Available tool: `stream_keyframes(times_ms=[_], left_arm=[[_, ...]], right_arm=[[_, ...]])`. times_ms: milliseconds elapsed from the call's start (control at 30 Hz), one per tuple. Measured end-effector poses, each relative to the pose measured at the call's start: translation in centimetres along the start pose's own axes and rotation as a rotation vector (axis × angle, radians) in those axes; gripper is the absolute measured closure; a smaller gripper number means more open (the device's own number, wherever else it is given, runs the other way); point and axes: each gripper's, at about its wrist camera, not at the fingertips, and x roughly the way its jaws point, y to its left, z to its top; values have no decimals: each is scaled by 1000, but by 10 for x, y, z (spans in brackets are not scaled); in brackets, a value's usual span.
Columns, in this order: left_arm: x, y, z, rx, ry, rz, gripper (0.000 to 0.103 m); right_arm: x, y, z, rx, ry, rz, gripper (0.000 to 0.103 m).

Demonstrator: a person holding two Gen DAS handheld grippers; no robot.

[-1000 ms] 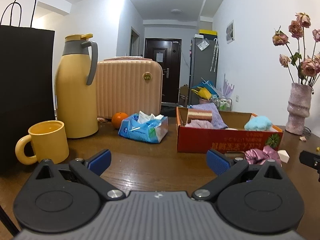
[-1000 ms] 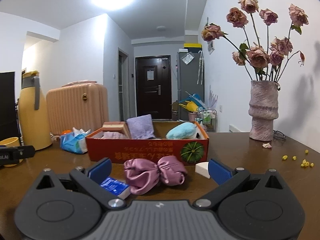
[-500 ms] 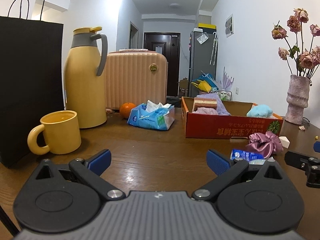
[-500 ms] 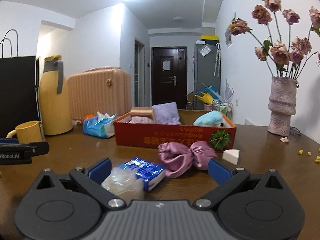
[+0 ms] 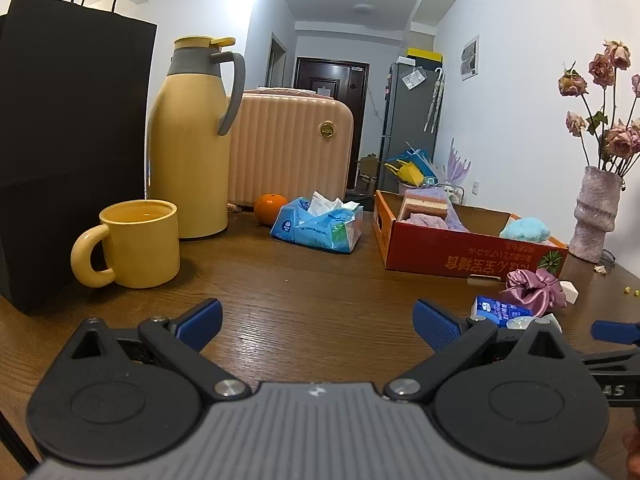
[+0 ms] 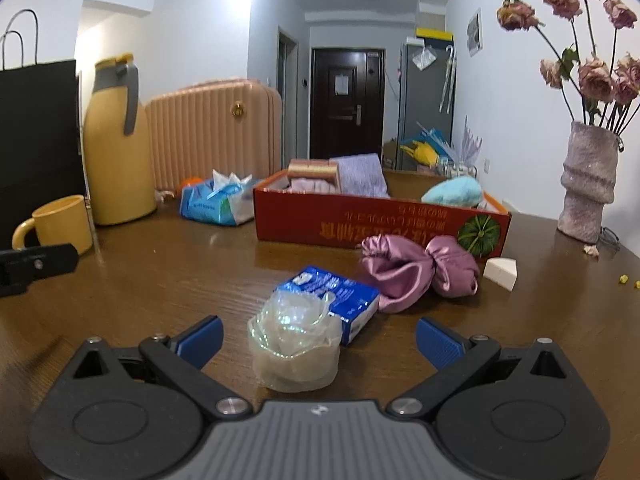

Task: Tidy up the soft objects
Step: 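Grasp the clear plastic bag with the right gripper while the left gripper approaches the tissue pack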

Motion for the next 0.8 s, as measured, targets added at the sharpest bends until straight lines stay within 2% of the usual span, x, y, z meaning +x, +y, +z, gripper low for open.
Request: stream_keyframes(times_ms=[133, 233, 333, 367, 433, 567, 800], left_arm=[[-1, 0, 0, 1, -1, -9, 0], [0, 0, 0, -1, 4, -10, 0], [0, -1, 0, -1, 5, -11, 0], [0, -1, 0, -1, 4, -12, 0], [0, -1, 0, -1, 3, -14, 0], [0, -1, 0, -1, 4, -12, 0], [1, -1, -1, -2, 9, -10, 0]], right_arm=[[10, 3, 0, 0, 45, 8, 10], [15, 5, 0, -7, 65, 14, 19], [20, 7, -1, -14, 91, 27, 41], [21, 7, -1, -15, 100, 32, 54], [24, 7, -1, -11, 116, 48, 63], [22, 8, -1, -17, 108, 53, 68], [18, 5, 0, -9, 87, 58, 68]])
